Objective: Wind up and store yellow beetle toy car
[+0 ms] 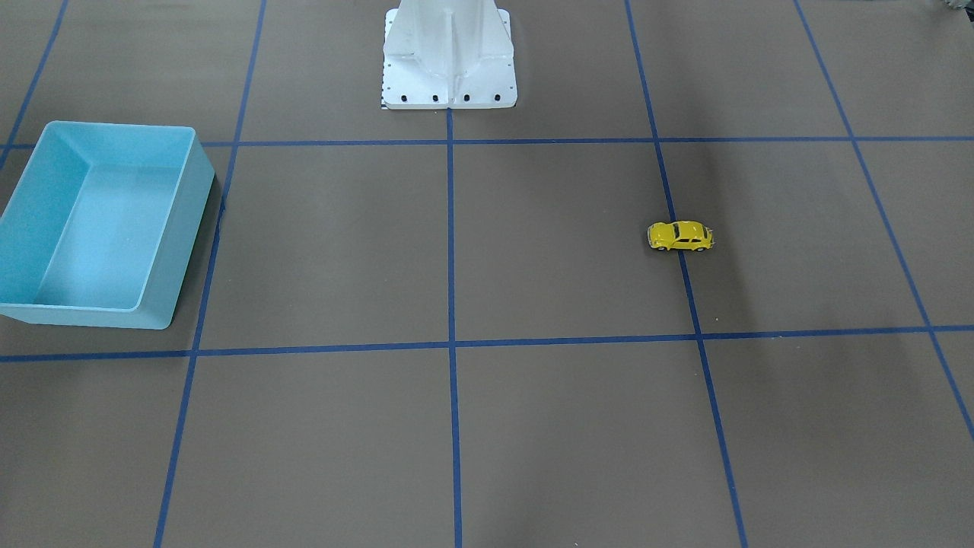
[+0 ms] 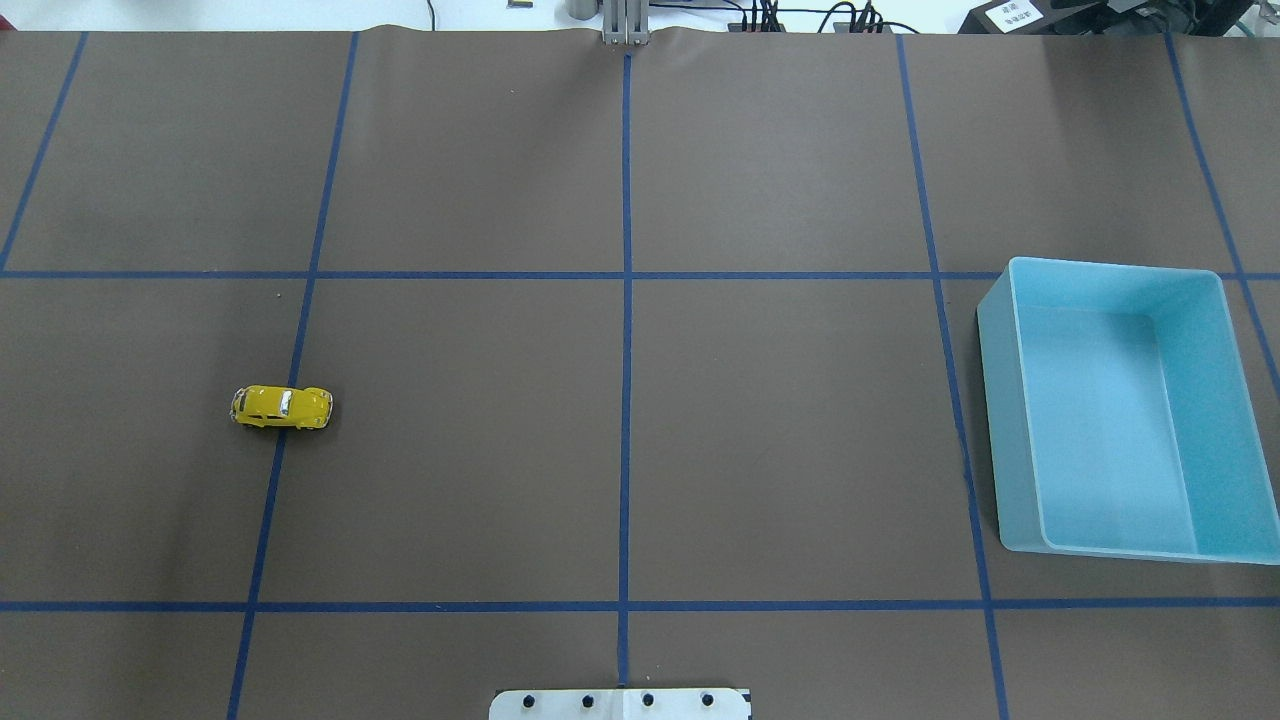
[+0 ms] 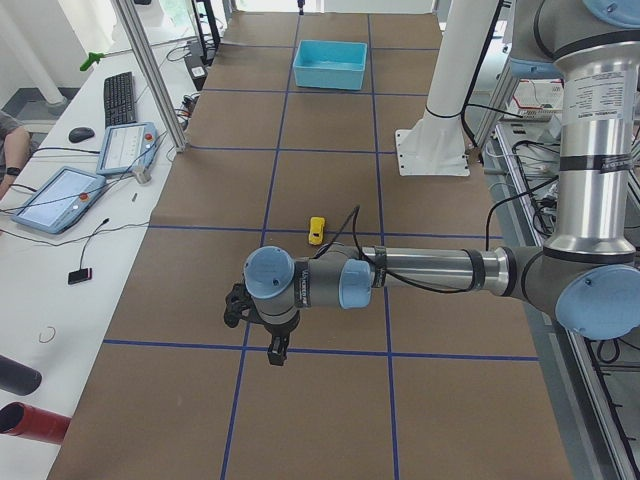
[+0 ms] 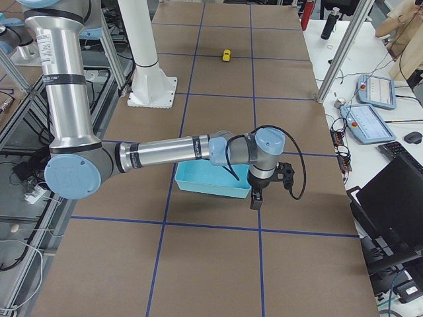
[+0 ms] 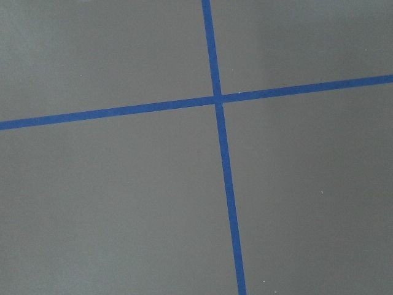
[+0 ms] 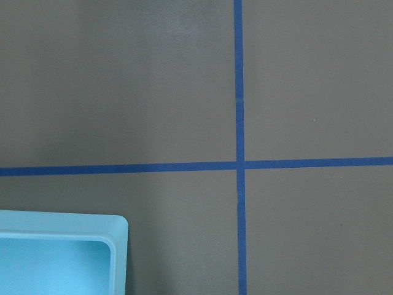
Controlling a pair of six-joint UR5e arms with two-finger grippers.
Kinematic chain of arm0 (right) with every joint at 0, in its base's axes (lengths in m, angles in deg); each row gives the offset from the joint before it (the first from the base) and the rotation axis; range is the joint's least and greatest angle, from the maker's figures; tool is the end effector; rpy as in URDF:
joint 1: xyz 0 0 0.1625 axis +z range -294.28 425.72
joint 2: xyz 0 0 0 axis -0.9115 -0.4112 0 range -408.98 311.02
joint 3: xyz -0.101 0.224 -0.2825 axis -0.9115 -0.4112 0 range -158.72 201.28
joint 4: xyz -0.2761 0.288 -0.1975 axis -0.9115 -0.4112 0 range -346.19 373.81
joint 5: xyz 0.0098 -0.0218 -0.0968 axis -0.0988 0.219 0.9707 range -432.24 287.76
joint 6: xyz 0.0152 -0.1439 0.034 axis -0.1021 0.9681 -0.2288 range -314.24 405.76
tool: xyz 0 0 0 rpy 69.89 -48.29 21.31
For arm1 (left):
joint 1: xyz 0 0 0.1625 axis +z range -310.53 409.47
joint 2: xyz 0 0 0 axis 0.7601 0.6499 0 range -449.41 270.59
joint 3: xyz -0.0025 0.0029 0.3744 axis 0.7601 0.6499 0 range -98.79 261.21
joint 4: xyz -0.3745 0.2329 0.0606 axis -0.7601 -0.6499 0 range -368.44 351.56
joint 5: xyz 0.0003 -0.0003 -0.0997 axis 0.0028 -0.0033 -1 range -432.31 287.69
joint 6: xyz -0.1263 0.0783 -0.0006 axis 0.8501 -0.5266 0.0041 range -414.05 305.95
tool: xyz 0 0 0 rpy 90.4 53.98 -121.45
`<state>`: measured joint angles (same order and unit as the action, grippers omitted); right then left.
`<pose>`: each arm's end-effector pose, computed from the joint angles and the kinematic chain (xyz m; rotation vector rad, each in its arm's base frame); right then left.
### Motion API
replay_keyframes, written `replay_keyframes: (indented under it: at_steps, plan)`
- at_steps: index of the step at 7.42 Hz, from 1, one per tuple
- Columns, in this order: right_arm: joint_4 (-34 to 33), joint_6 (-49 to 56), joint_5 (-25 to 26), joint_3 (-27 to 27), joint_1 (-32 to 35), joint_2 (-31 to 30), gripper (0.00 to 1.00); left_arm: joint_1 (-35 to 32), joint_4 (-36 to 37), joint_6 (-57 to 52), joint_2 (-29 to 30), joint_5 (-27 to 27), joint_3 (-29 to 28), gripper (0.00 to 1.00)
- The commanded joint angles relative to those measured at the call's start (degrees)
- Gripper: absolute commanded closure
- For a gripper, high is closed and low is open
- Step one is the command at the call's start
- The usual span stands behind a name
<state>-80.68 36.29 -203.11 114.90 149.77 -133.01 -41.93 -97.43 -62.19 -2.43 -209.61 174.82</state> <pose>-0.0230 -0.5678 0.5672 -0.0109 -0.7178 0.0269 -0.0364 -0.5032 0.6336 0.0616 0.8238 0.1077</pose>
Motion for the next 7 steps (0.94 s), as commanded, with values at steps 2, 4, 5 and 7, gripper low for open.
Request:
replay_keyframes:
  at_steps: [2,4,5,7]
  plan:
    - [0.00,0.06,0.00,-0.02,0.06,-0.09,0.00,-0.27,0.13,-0.12,-0.14,0.01,0.08,0.00]
    - [0.00,0.06,0.00,-0.02,0.06,-0.17,0.00,-0.36,1.09,-0.12,-0.32,0.01,0.17,0.00]
    - [0.00,-0.03,0.00,-0.02,0.06,-0.18,0.00,-0.45,2.66,-0.12,-0.75,-0.07,1.22,0.00]
    - [0.00,-0.03,0.00,-0.02,0.06,-0.18,0.00,-0.45,2.94,-0.04,-0.76,0.01,1.23,0.00]
